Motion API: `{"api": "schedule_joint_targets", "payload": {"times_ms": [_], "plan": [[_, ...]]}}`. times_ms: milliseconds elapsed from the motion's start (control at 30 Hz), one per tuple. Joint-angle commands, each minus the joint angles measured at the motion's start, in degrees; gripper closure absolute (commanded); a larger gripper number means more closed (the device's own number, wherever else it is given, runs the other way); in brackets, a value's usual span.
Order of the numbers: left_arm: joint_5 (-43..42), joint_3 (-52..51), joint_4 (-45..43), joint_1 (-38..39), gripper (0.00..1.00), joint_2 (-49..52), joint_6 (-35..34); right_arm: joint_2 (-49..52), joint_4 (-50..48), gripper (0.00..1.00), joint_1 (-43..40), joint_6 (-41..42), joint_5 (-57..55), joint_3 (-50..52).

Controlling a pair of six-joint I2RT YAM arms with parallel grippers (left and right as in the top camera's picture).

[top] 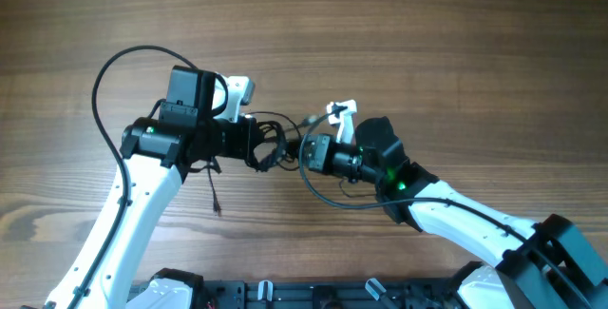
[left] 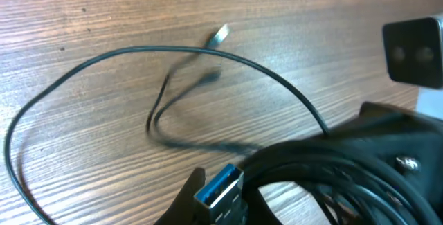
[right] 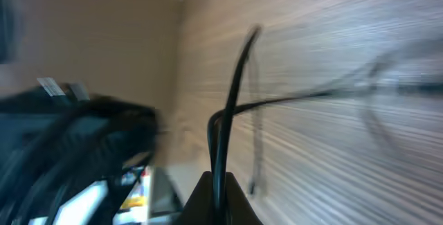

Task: Untangle cables

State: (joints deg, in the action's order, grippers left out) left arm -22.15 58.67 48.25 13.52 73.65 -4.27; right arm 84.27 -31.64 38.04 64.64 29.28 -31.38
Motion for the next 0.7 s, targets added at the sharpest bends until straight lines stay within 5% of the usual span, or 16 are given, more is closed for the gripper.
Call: {"api": "schedule_joint_targets", "payload": {"times_ms": [0,300,500,533,567,667], "plan": [[-1.1,0.3,-2.5,2.2,0.96,-0.7,-2.9,0.5,-5.1,0.95,0.2,4.8,3.5,-0.4],[-1.9,0.3,-5.9,10.3,0.96,-0.5,-4.3,0.7,-4.8,0.96,0.2,8.8,1.5,-0.4],[22.9,0.3,-4.7,10.7,0.96,0.6,-15.5,0.7,-0.9,0.95,0.2,11.0,2.1,-0.4],[25.9,0.3,-4.6,10.7,0.96,0.6,-16.9,0.7,1.6,0.89,0.2,11.0,0.5,-0.4],[28.4,0.3,-4.5,10.6,0.96,0.6,-17.4,0.7,4.4,0.68,0.2,10.2,-1.9,-0.4],[35.0,0.3,-3.4,9.4,0.96,0.6,-18.0,0.7,10.0,0.39,0.1,3.2,-6.7,-0.4]]}}
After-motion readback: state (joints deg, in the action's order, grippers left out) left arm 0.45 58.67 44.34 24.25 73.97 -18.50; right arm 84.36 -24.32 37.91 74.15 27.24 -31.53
